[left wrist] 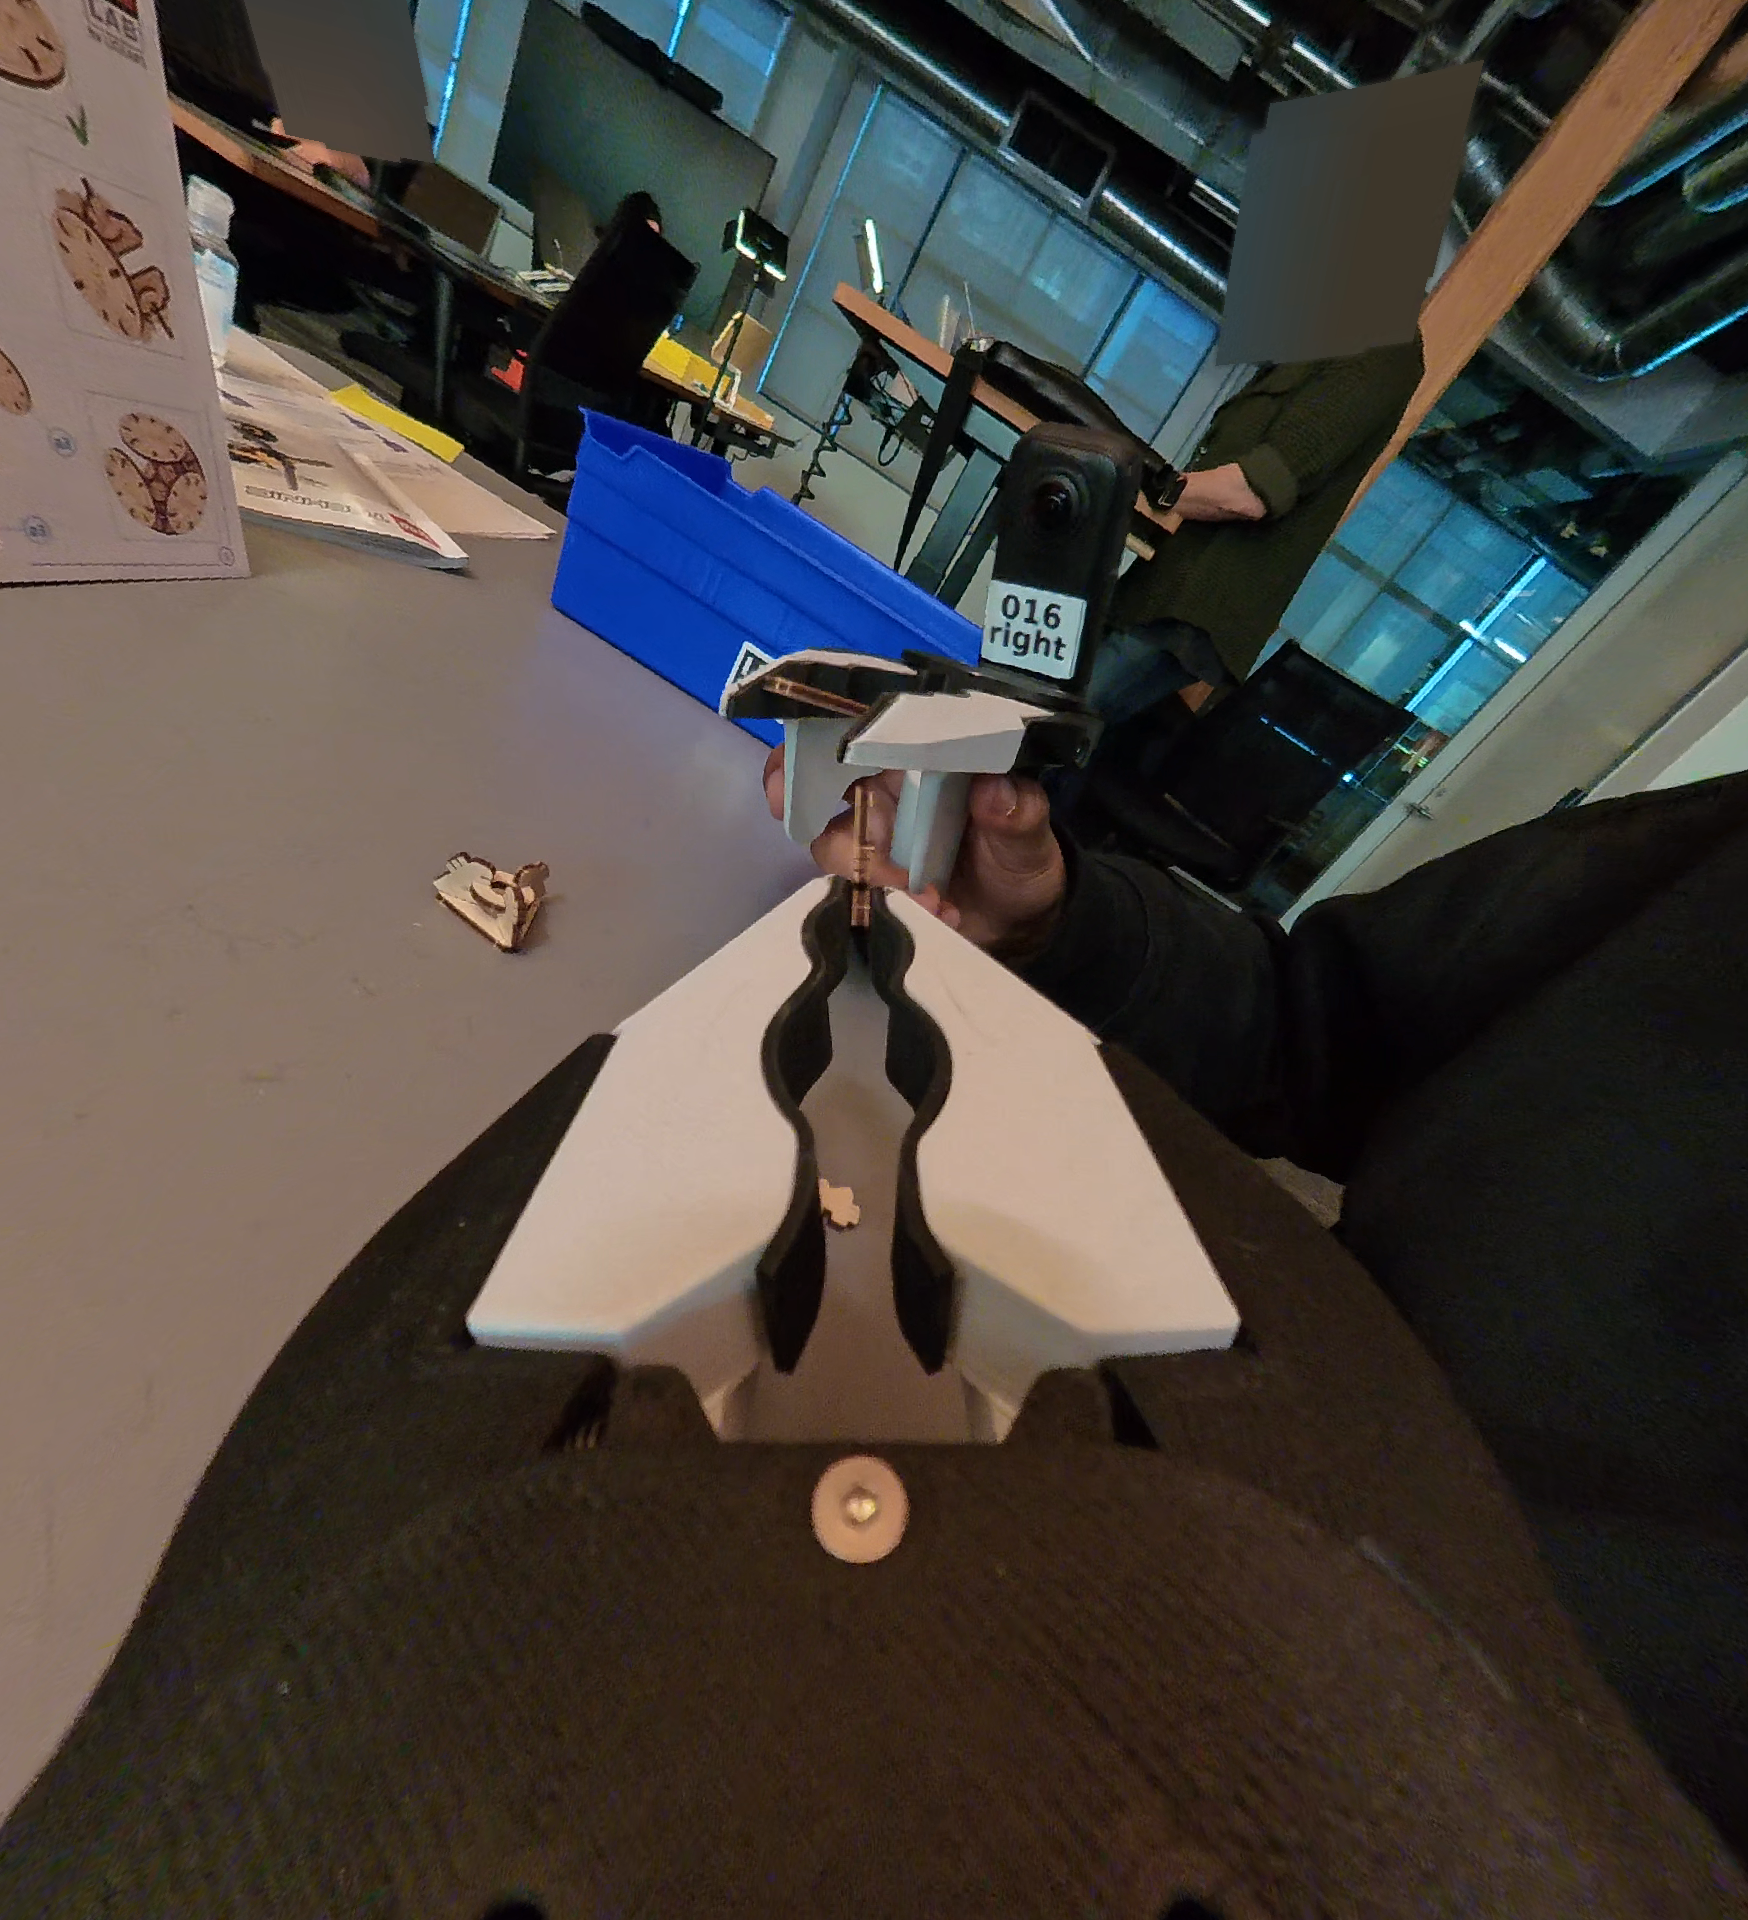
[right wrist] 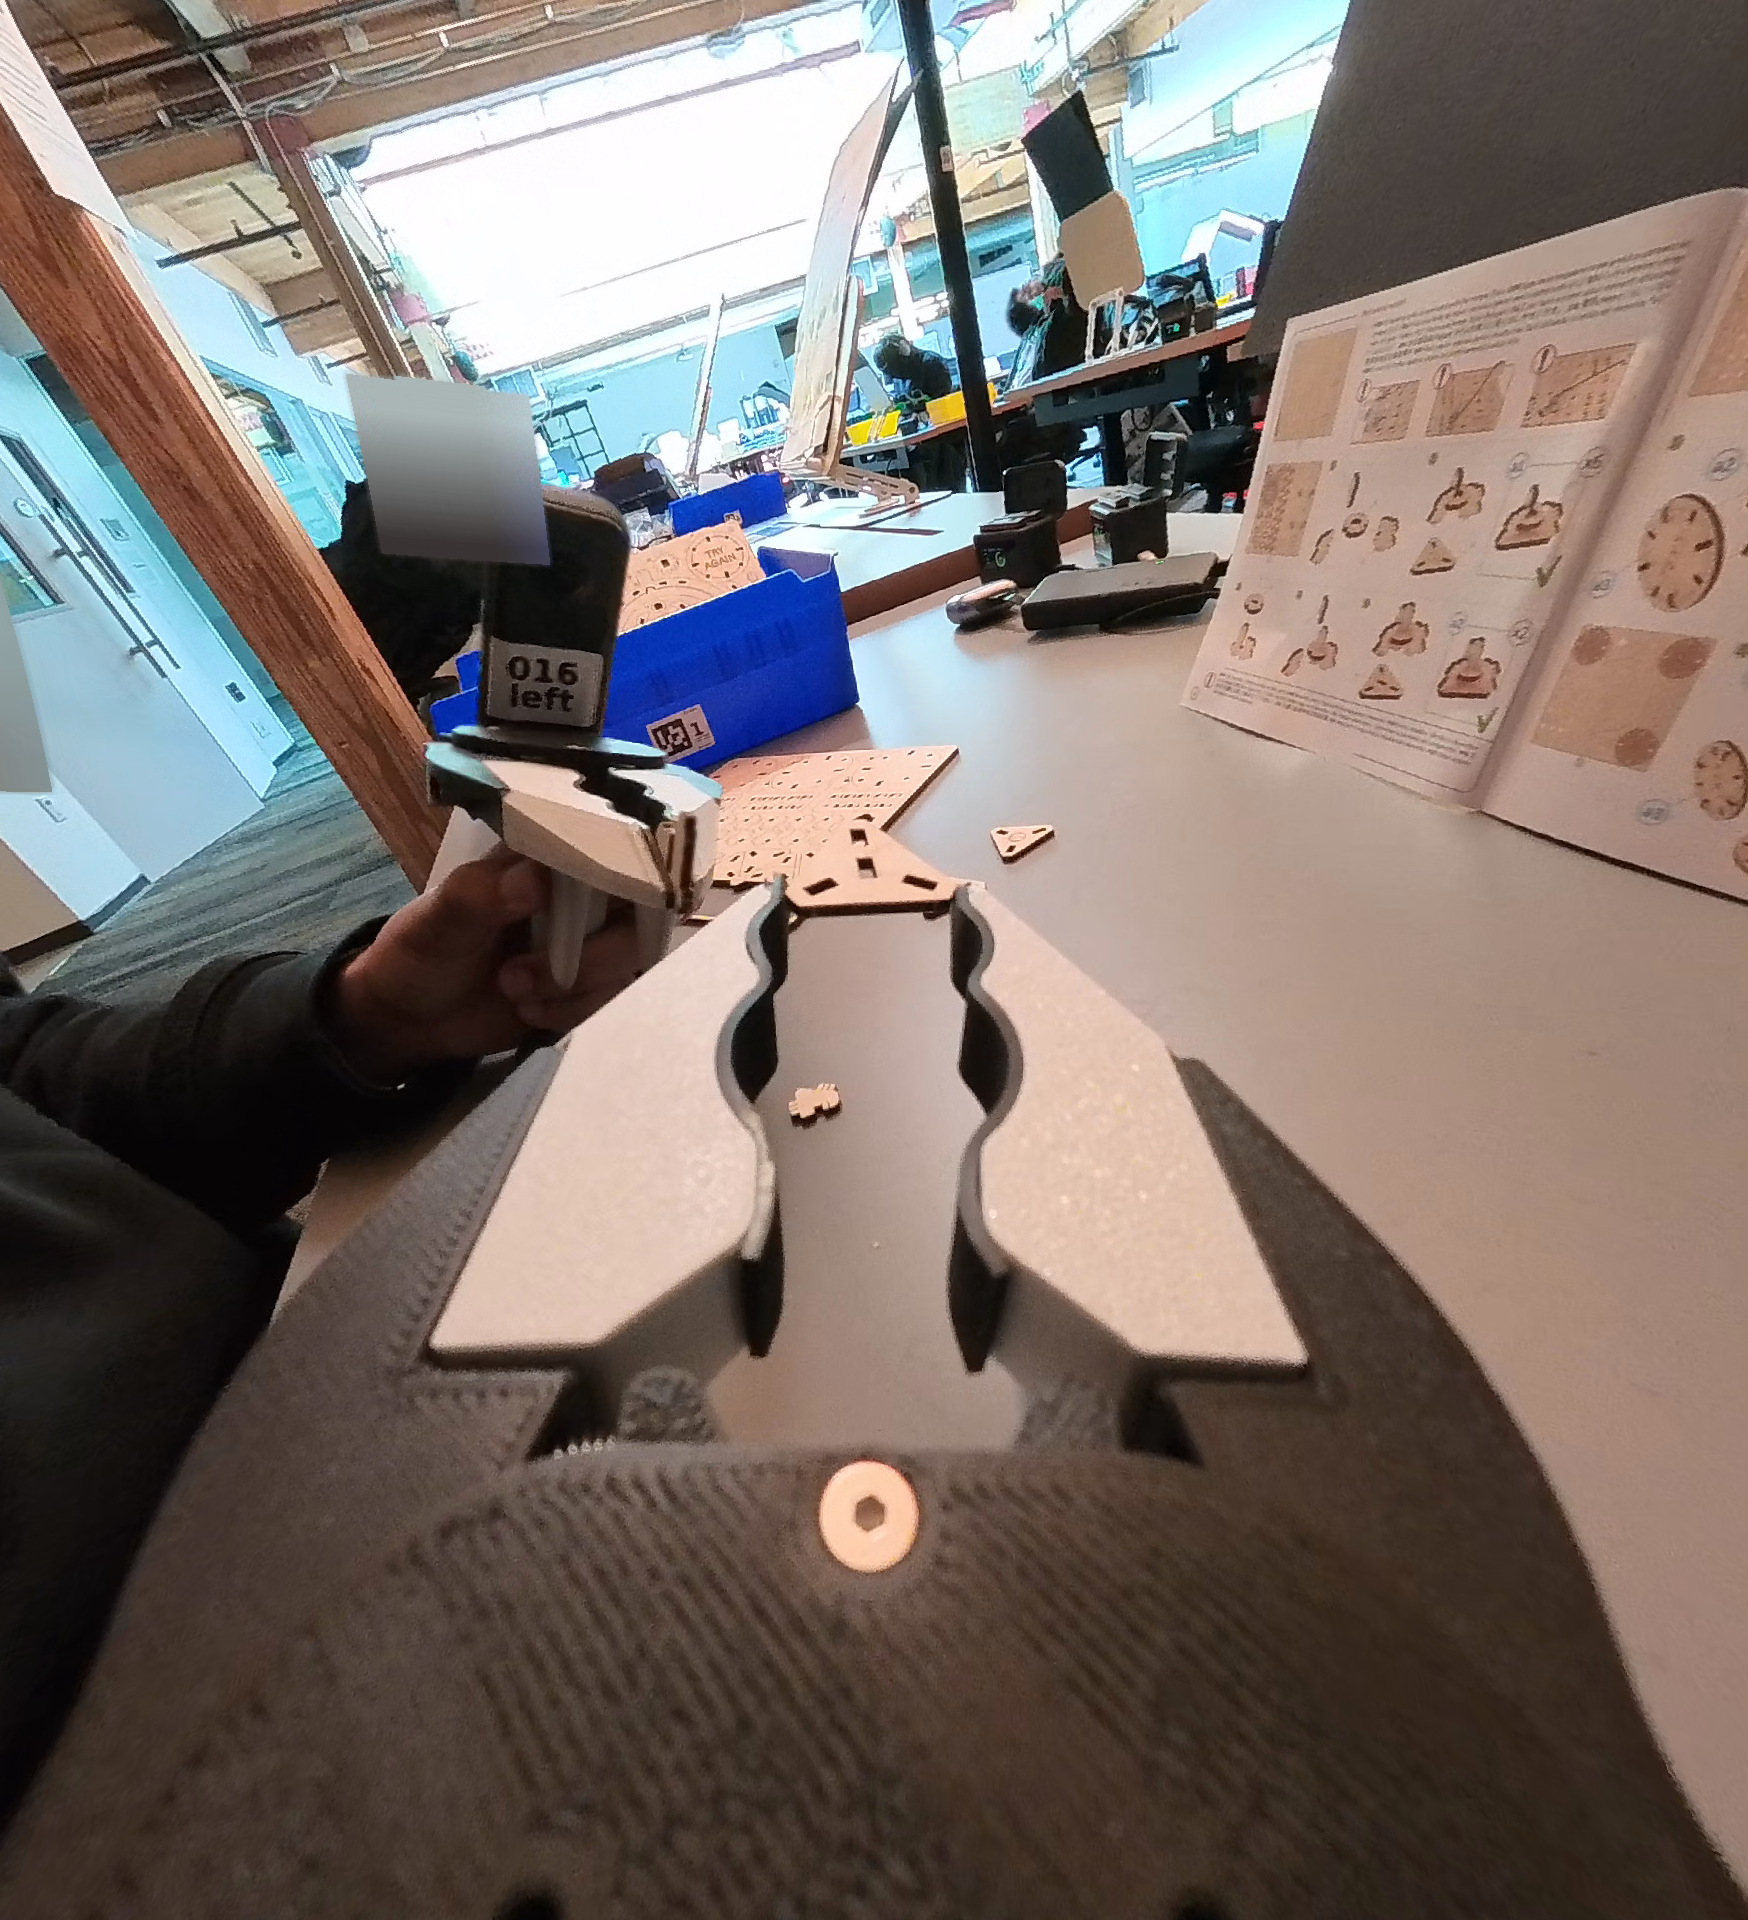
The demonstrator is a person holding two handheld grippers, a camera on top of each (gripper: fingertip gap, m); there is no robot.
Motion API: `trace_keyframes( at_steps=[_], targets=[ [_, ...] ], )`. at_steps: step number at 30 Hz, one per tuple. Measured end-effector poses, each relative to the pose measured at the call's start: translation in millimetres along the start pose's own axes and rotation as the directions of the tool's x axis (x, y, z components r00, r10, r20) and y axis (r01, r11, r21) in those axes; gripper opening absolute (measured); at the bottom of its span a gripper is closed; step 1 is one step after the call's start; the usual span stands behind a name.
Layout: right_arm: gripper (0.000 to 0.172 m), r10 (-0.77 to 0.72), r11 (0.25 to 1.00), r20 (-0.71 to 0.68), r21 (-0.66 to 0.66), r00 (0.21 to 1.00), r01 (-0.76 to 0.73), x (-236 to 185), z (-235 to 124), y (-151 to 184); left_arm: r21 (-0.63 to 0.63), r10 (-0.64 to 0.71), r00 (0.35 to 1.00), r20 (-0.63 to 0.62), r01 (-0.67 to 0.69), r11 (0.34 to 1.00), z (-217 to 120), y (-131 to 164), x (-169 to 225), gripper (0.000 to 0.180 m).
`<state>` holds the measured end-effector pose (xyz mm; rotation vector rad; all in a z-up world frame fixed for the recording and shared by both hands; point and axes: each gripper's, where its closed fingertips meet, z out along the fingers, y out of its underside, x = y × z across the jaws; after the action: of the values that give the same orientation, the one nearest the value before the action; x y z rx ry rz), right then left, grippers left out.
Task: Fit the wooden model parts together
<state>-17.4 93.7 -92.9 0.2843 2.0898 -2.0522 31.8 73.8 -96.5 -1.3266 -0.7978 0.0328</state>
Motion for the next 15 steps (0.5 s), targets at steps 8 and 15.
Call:
trace_keyframes(
  at_steps=[8, 15],
  targets=[
    [0.030, -0.050, 0.998, -0.036, -0.028, 0.998, 0.050, 3, 0, 3, -0.067, 0.080, 0.995, 0.063, -0.076, 0.995, 11, 8, -2, 0.000],
    [0.030, -0.043, 0.999, -0.036, -0.032, 0.998, 0.042, 3, 1, 4, -0.046, 0.074, 0.991, 0.114, -0.069, 0.997, 5, 4, -11, 0.000]
  ],
)
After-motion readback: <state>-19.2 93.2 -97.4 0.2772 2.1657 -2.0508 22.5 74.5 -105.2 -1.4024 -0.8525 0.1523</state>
